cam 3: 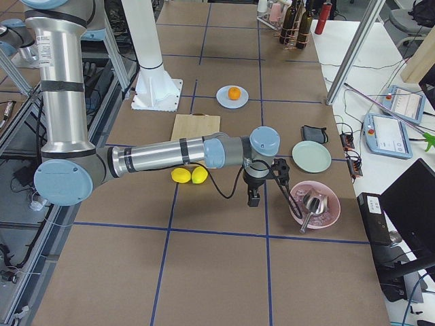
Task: Pick orange to plate
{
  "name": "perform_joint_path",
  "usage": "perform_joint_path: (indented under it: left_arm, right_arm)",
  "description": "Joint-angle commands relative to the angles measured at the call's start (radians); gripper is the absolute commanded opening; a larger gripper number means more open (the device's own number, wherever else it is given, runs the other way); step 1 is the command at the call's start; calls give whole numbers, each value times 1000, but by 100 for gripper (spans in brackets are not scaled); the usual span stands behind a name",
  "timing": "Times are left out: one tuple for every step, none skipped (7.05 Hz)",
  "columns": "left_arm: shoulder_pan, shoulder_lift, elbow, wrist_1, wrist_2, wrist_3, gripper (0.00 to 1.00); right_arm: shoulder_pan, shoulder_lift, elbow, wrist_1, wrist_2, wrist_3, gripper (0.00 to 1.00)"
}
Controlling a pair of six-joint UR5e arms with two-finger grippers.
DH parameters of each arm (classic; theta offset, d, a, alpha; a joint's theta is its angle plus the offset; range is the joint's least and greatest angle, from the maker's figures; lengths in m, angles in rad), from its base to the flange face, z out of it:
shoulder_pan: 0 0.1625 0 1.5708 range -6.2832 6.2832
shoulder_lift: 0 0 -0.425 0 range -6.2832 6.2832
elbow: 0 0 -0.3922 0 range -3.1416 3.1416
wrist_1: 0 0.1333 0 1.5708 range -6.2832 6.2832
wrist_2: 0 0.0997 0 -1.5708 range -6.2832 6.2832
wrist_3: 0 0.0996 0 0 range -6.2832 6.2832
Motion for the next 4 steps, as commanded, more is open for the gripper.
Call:
perform_joint_path:
  left_arm:
    - [2,-3,14,-124,8,-145,100]
    - [2,-3,28,-176,44,-146,100]
    - [2,-8,28,-177,40,-146,100]
    - [3,-12,27,-179,40,-146,100]
  right_arm:
    - [0,10,-11,1,4,2,100]
    - [0,10,-14,1,2,0,100]
    - [0,12,-19,3,-2,0,100]
    - [0,10,-18,3,-2,0,100]
